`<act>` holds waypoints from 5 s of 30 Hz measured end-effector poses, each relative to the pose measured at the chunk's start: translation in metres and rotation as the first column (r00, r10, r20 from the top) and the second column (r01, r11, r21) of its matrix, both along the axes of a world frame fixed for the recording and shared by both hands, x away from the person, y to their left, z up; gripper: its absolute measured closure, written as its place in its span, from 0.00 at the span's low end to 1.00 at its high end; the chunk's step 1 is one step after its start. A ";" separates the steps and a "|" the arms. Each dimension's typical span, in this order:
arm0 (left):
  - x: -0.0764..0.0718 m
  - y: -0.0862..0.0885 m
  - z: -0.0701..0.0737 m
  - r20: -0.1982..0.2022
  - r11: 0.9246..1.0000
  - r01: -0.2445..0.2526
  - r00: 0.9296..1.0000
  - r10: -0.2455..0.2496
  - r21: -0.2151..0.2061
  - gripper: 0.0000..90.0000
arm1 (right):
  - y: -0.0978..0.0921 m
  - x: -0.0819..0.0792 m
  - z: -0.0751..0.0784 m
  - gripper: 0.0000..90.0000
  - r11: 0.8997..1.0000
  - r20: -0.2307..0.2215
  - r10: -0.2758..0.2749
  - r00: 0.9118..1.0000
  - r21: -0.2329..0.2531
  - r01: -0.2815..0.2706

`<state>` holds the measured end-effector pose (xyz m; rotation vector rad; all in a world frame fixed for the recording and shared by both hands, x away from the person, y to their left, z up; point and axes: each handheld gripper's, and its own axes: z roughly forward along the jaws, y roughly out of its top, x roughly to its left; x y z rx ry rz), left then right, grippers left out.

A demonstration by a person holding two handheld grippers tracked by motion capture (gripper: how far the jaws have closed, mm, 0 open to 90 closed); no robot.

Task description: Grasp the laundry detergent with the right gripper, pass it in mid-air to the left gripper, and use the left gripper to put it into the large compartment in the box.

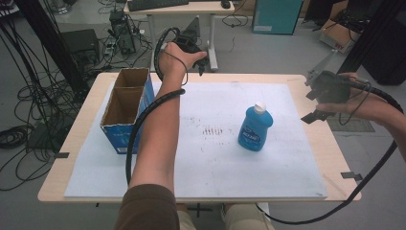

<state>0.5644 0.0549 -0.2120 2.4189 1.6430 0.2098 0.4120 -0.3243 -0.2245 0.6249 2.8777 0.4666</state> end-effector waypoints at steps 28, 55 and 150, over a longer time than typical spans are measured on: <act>-0.008 0.007 0.004 0.013 1.000 0.008 1.000 -0.008 -0.007 0.07 | -0.020 -0.021 -0.017 0.05 0.994 0.037 -0.072 0.997 0.083 0.069; -0.017 0.010 0.012 0.032 0.999 0.034 0.999 -0.033 -0.015 0.06 | -0.025 -0.053 -0.074 0.04 0.951 0.059 -0.151 0.987 0.282 0.128; -0.015 -0.002 0.000 0.014 0.997 0.076 0.997 -0.076 0.003 0.06 | 0.063 -0.024 -0.164 0.03 0.847 0.148 -0.156 0.977 0.529 0.055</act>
